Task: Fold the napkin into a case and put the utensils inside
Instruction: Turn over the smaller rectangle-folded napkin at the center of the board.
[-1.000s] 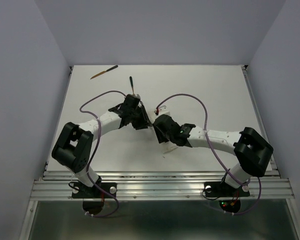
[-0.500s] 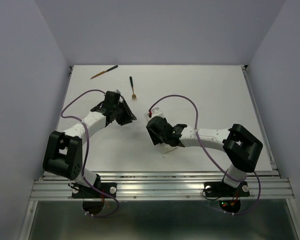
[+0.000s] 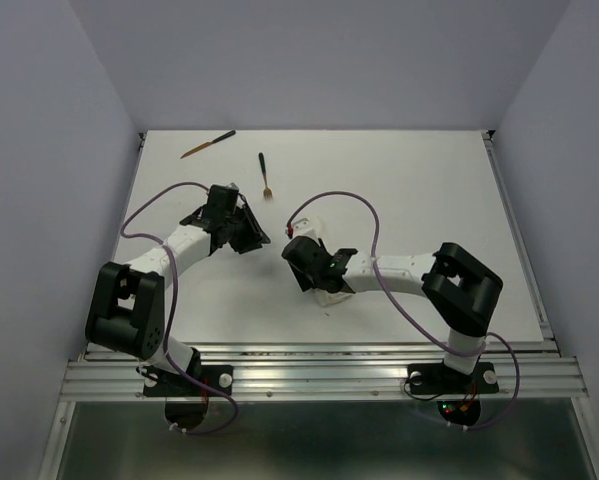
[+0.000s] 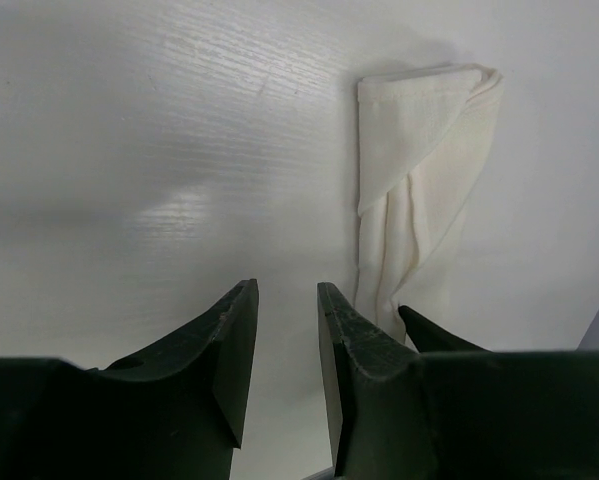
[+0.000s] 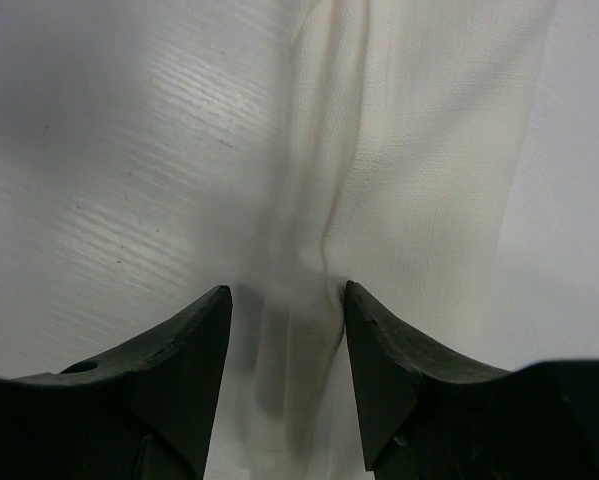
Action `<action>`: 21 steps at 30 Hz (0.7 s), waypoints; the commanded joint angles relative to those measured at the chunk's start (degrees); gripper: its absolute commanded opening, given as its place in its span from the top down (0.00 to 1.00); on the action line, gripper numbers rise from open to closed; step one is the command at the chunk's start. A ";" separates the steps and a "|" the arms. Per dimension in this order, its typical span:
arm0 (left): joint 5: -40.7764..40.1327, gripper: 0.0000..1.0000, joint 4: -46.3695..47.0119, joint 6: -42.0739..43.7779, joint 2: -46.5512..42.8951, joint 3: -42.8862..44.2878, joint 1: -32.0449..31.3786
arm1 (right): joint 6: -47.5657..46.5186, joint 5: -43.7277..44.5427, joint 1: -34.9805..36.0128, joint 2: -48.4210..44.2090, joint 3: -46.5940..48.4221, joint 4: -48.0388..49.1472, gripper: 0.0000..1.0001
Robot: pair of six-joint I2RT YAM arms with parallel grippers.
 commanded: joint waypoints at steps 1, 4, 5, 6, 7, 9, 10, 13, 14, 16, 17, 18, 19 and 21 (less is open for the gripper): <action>0.00 0.59 0.77 1.14 -1.67 -1.34 0.48 | 0.91 4.53 1.02 1.94 3.99 -0.81 0.47; 0.00 0.59 1.03 1.23 -1.67 -1.78 0.57 | 1.79 7.52 1.55 3.61 5.14 -2.30 0.52; 0.00 0.59 1.12 1.23 -1.67 -1.78 0.66 | 2.05 8.23 1.55 4.05 5.40 -2.66 0.54; 0.00 0.59 1.12 1.31 -1.76 -1.87 0.66 | 2.75 9.45 1.55 4.49 5.66 -3.01 0.57; 0.00 0.59 1.12 1.40 -1.76 -1.96 0.75 | 2.93 9.72 1.55 4.84 5.93 -3.36 0.57; -0.18 0.59 1.21 1.49 -1.93 -2.13 0.84 | 3.37 10.43 2.08 6.16 6.19 -3.71 0.58; -0.18 0.59 1.21 1.49 -1.93 -2.31 0.92 | 3.46 10.60 2.08 6.51 6.45 -3.98 0.59; -0.27 0.59 1.30 1.58 -2.02 -2.66 1.10 | 3.99 10.69 2.08 7.83 6.63 -3.98 0.62; -0.27 0.59 1.39 1.66 -2.02 -2.84 1.19 | 3.99 10.69 2.08 8.10 6.63 -4.07 0.62; -0.27 0.59 1.47 1.58 -2.02 -3.01 1.28 | 4.16 10.78 2.08 8.54 6.72 -4.07 0.69; -0.27 0.59 1.56 1.58 -2.11 -3.01 1.36 | 4.34 10.70 2.08 8.71 6.72 -4.07 0.71; -0.35 0.59 1.56 1.58 -2.11 -3.10 1.54 | 4.42 10.78 2.08 8.71 6.72 -3.98 0.80; -0.27 0.59 1.56 1.58 -2.11 -3.10 1.54 | 4.51 10.78 2.08 8.54 6.63 -3.89 0.85; -0.44 0.59 1.48 1.84 -2.11 -3.01 1.80 | 4.16 10.35 2.08 7.49 6.28 -3.02 0.96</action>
